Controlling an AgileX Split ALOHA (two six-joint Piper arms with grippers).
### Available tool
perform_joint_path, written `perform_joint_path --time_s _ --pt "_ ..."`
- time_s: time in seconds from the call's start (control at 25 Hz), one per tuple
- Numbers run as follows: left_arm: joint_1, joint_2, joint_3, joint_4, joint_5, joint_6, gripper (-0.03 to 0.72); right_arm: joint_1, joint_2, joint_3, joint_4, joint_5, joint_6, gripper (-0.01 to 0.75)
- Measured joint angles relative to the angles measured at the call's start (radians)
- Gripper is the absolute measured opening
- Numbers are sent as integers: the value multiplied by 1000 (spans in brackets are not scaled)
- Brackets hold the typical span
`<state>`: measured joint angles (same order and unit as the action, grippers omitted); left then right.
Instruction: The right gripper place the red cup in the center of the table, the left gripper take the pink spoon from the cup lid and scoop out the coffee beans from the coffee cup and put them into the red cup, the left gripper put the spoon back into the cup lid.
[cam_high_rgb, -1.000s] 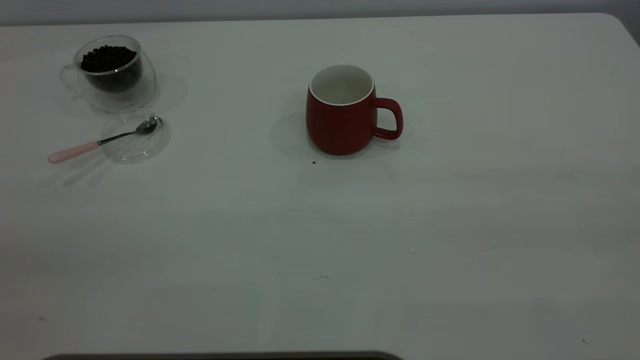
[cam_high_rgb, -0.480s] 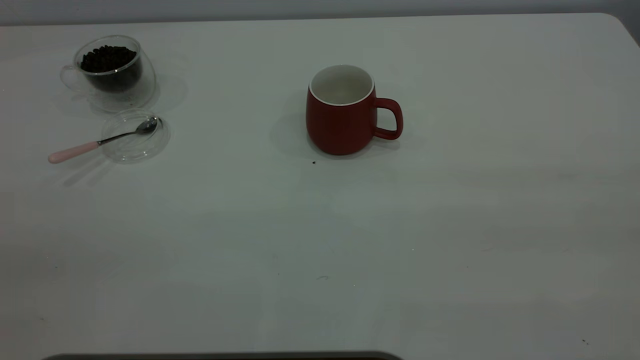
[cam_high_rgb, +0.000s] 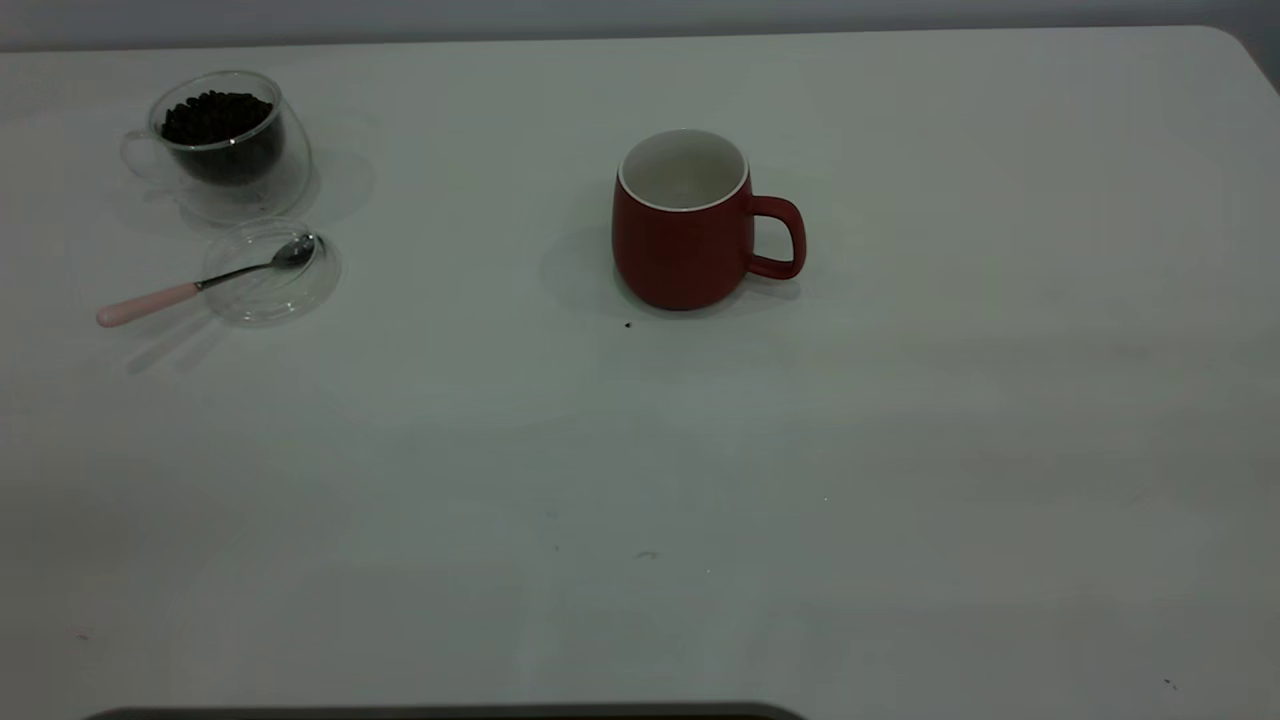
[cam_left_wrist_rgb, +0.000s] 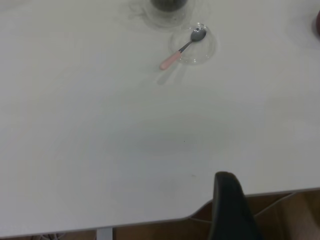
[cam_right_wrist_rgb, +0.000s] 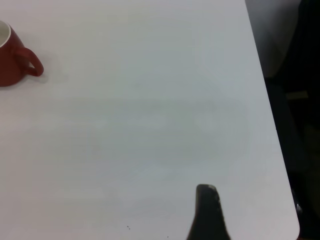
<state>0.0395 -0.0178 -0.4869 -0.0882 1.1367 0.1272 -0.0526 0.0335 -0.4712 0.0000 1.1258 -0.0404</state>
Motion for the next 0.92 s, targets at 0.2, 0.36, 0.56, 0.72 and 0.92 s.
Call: perform_joint_path --time_s 0.2,0.36,0.56,0.72,0.92 --pt "0 0 0 0 0 0 479 0 0 0 0 0 0 591" --pt "0 0 0 0 0 0 479 0 0 0 0 0 -4 591" --pt "0 0 0 0 0 0 479 0 0 0 13 0 -30 591" --pt "0 0 0 0 0 0 479 0 0 0 34 0 -58 591" --pt "0 0 0 0 0 0 479 0 0 0 46 0 -67 591"
